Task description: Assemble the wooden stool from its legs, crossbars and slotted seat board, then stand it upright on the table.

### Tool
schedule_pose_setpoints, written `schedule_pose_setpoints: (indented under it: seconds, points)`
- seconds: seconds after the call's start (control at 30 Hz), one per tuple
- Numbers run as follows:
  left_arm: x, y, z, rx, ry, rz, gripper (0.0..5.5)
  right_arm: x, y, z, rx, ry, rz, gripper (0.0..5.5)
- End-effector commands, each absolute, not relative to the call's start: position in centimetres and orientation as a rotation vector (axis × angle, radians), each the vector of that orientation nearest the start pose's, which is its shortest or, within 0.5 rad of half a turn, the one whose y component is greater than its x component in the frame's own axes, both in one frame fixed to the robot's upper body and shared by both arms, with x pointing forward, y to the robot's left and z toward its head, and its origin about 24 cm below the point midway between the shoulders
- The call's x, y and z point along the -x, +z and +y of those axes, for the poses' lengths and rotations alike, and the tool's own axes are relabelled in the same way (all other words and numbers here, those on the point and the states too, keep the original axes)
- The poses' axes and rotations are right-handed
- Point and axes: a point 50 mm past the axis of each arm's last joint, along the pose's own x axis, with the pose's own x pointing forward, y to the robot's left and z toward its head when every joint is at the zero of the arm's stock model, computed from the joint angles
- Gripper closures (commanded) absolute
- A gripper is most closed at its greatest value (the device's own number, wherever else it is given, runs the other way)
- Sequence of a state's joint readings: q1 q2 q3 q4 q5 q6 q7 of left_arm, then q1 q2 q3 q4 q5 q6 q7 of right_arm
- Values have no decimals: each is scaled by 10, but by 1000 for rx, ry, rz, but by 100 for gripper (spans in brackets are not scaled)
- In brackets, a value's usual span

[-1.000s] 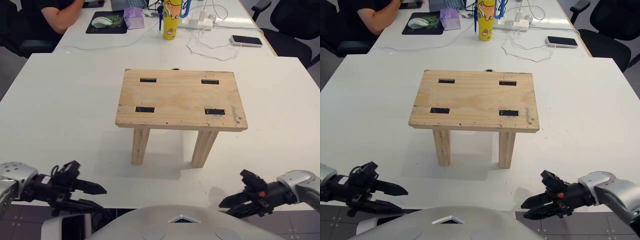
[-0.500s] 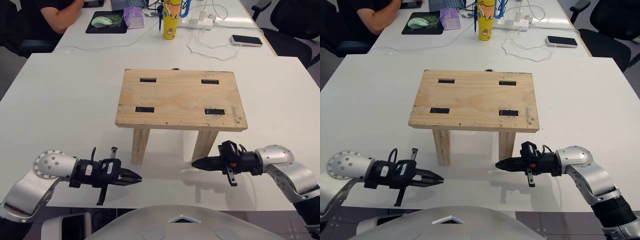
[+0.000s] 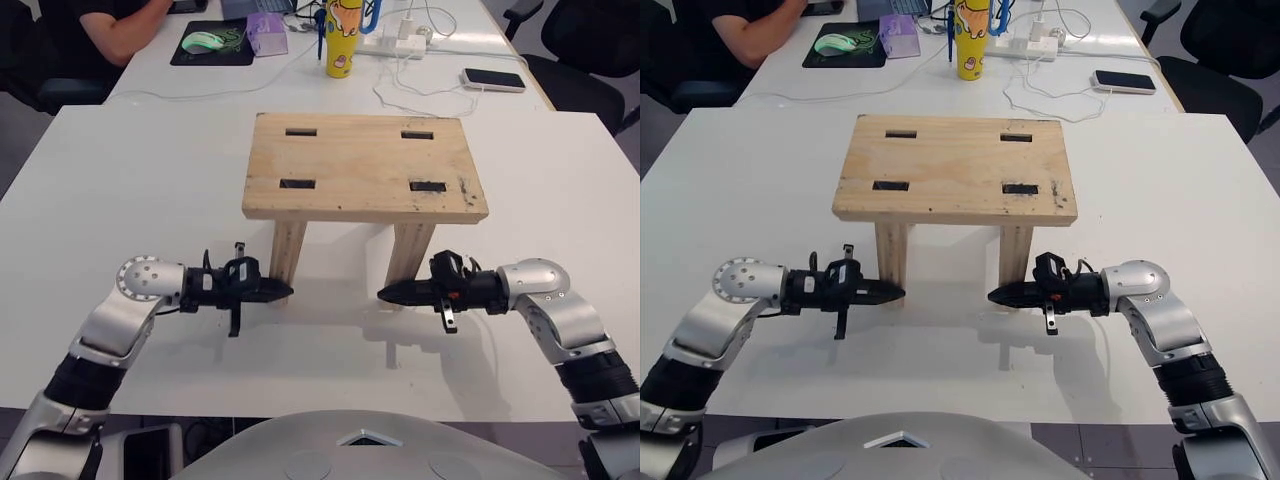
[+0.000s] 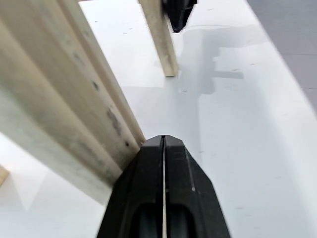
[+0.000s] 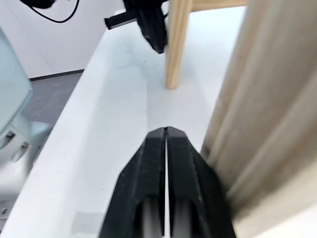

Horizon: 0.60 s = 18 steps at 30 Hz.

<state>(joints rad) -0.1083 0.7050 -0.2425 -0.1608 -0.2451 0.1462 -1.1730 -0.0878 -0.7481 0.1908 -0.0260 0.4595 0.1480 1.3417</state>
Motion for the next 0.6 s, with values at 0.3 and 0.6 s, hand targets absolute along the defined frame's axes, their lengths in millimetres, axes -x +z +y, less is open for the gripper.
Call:
schedule_pose_setpoints:
  seconds: [0.3, 0.6]
  points:
    - [-278, 59, 161, -487, -1310, 292, 547, -278, 68, -194, 375, 1435, 310, 550]
    - [-346, 69, 147, -521, -1187, 290, 547, -335, 77, -180, 555, 1339, 280, 550]
